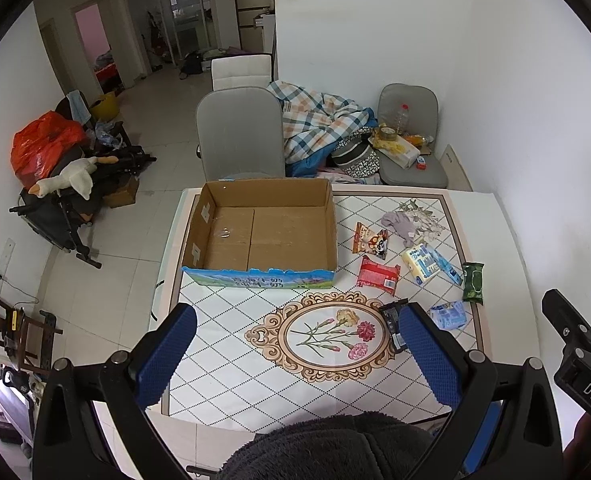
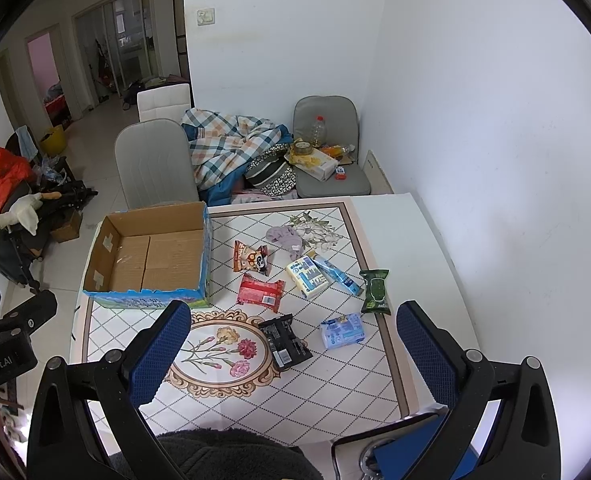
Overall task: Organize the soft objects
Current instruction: 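Grasp the black chip bag with the left tool while the right tool grasps the blue-white tissue pack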
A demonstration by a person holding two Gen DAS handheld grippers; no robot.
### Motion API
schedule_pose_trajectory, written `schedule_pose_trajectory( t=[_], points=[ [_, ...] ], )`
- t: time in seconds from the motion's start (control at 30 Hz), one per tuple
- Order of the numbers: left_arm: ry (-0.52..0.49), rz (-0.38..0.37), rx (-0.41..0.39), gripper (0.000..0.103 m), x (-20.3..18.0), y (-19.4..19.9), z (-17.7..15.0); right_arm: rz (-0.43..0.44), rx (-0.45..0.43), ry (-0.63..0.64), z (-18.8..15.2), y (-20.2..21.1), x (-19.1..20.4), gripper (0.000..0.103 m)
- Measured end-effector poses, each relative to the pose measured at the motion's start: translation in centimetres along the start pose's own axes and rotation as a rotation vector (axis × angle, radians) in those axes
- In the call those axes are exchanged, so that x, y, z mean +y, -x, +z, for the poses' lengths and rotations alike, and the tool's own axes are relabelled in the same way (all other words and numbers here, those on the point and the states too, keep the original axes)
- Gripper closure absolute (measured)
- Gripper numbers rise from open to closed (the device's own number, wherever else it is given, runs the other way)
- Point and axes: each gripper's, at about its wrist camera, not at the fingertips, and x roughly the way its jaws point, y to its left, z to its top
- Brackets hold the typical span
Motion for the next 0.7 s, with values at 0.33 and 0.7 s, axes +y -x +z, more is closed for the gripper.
schedule_pose_trajectory(
  t=[0.33,0.7],
  points=[
    [-0.002,-0.015,0.032,0.0,-0.5,-1.8,0.0,0.006,0.02,-0.026,-0.2,-0.8,-0.3,0.0],
    [-0.051,-0.118,0.319,0.0,-7.4,-16.6,-0.4,-0.076,0.303,-0.246,-3.3,-15.8,-10.0,0.0]
  ],
)
